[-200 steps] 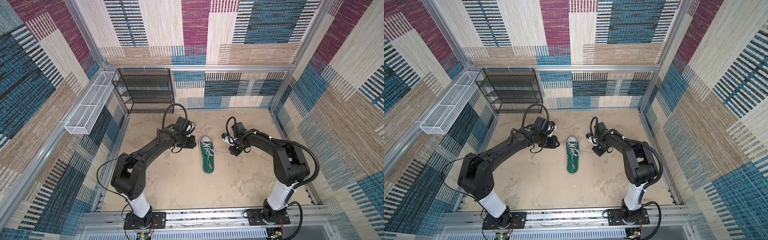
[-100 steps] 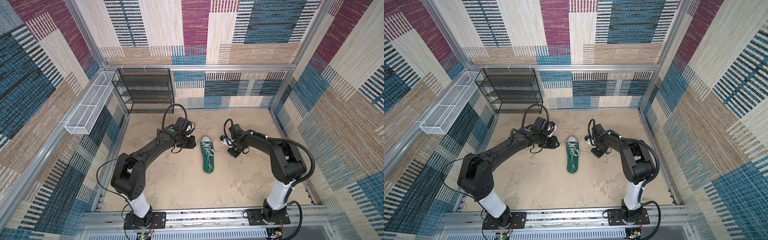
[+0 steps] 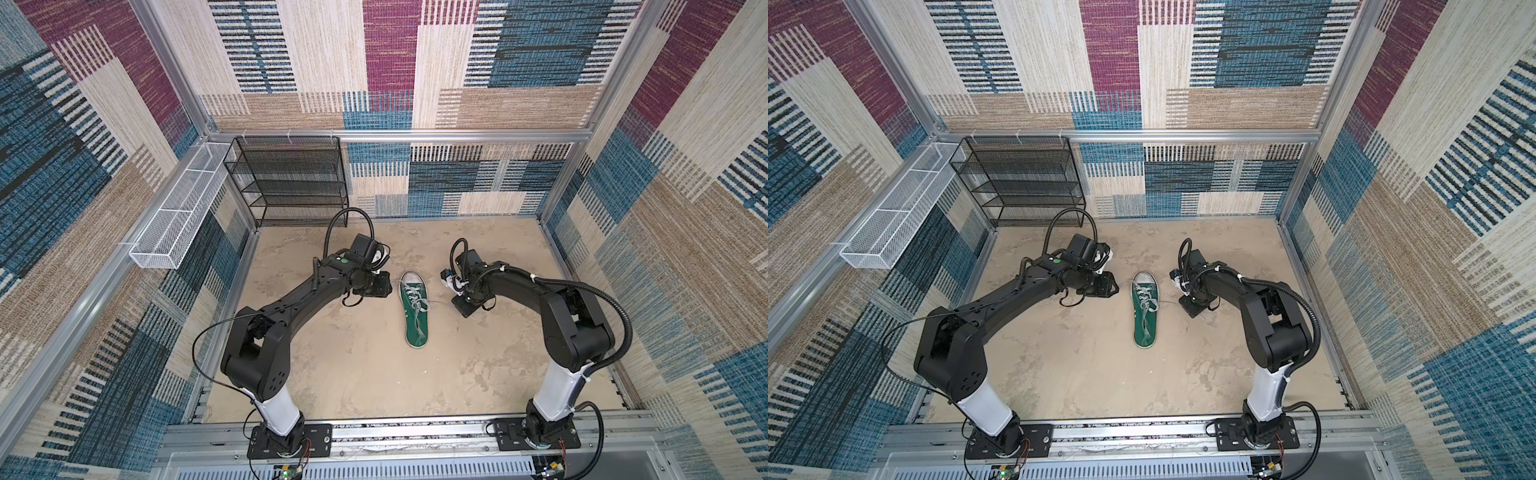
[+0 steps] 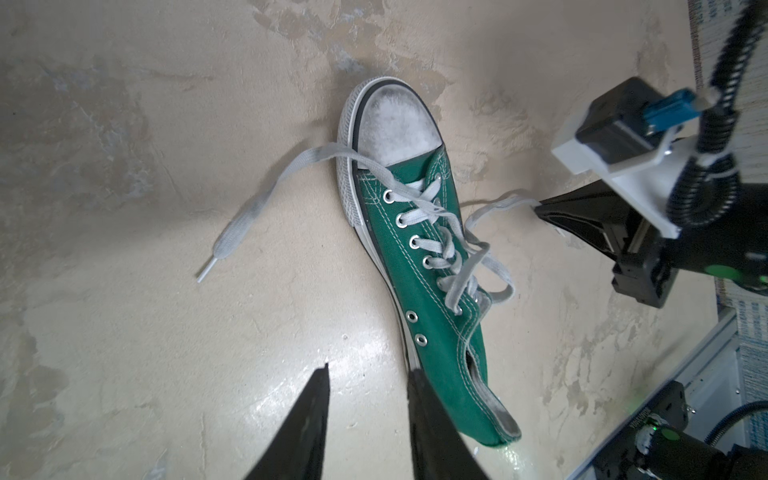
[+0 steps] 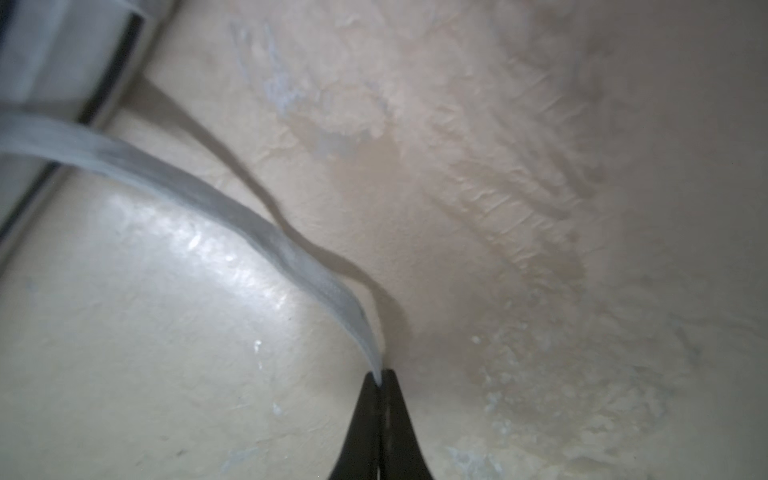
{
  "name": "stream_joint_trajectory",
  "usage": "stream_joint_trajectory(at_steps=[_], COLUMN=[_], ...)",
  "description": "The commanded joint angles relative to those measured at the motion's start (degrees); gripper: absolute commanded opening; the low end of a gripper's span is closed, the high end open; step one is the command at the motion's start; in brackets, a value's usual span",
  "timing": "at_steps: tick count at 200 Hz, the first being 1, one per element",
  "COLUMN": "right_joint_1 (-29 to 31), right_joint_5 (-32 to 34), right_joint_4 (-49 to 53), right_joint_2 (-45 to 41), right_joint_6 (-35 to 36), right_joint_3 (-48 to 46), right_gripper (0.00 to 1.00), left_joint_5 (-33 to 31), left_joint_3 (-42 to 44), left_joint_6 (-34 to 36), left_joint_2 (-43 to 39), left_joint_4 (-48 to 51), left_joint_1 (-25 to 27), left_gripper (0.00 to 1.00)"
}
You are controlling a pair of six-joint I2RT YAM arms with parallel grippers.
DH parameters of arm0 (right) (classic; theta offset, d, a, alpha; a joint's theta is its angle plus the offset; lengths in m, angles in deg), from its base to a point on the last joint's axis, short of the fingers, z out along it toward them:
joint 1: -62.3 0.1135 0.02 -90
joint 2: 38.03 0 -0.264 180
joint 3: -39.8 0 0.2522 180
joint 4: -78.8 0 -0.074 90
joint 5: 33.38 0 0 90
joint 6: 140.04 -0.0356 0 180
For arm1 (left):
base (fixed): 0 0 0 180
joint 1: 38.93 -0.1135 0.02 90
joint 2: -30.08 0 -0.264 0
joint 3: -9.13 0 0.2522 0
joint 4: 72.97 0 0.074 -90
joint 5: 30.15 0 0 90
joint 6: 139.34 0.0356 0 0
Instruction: Tie the shoes
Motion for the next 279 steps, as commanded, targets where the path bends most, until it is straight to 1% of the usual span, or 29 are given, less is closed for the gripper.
stream_joint_trajectory(at_steps=[1, 16, 30, 56, 71, 114, 143, 163, 205, 226, 248, 279], right_joint_1=[-0.88, -2.28, -3.68, -4.62, -4.65, -4.59, -4.59, -4.5, -3.32, -1.56, 0.35, 1.21], right_joint_5=[-8.64, -14.09, -20.94, -28.22, -31.49, -30.37, -27.64, -26.09, -23.08, -20.31, -18.21, -16.05], right_joint_4=[-8.48, -14.01, -20.66, -32.52, -42.22, -64.03, -76.56, -85.67, -93.97, -91.01, -91.57, -88.9], right_joint_2=[-4.0, -6.75, -9.23, -12.03, -13.38, -17.25, -18.69, -18.03, -14.51, -13.24, -10.71, -8.49], right_joint_6=[-11.55, -19.12, -26.1, -40.58, -51.0, -72.8, -84.32, -91.78, -101.51, -103.17, -106.28, -106.55], right_joint_3=[-1.24, -3.46, -6.89, -13.81, -18.92, -31.27, -39.39, -43.7, -45.91, -44.36, -43.37, -41.62], right_gripper=[0.0, 0.0, 0.0, 0.0, 0.0, 0.0, 0.0, 0.0, 0.0, 0.0, 0.0, 0.0], left_joint_5=[0.89, 1.28, 1.92, 3.6, 4.0, 6.27, 6.3, 6.13, 6.66, 6.65, 6.53, 6.54], left_joint_3=[-0.53, -0.53, -0.45, 0.07, 0.52, 2.34, 2.97, 2.92, 3.59, 4.08, 4.56, 5.39], left_joint_6=[0.09, -0.19, -0.7, -2.69, -3.64, -6.41, -8.14, -9.23, -12.11, -13.12, -13.95, -14.94], left_joint_2=[-0.86, -1.12, -1.4, -1.98, -2.54, -4.22, -4.63, -4.23, -3.45, -3.26, -3.17, -2.94], left_joint_4=[0.34, 0.46, 0.65, 0.6, 0.6, 0.52, -0.04, -0.67, -3.57, -4.98, -6.25, -8.01], left_joint_1=[-0.09, -0.08, 0.01, 0.34, 0.83, 2.9, 4.85, 6.11, 7.35, 7.5, 7.61, 7.74], left_gripper=[0.36, 0.35, 0.35, 0.35, 0.35, 0.34, 0.34, 0.33, 0.32, 0.32, 0.32, 0.32])
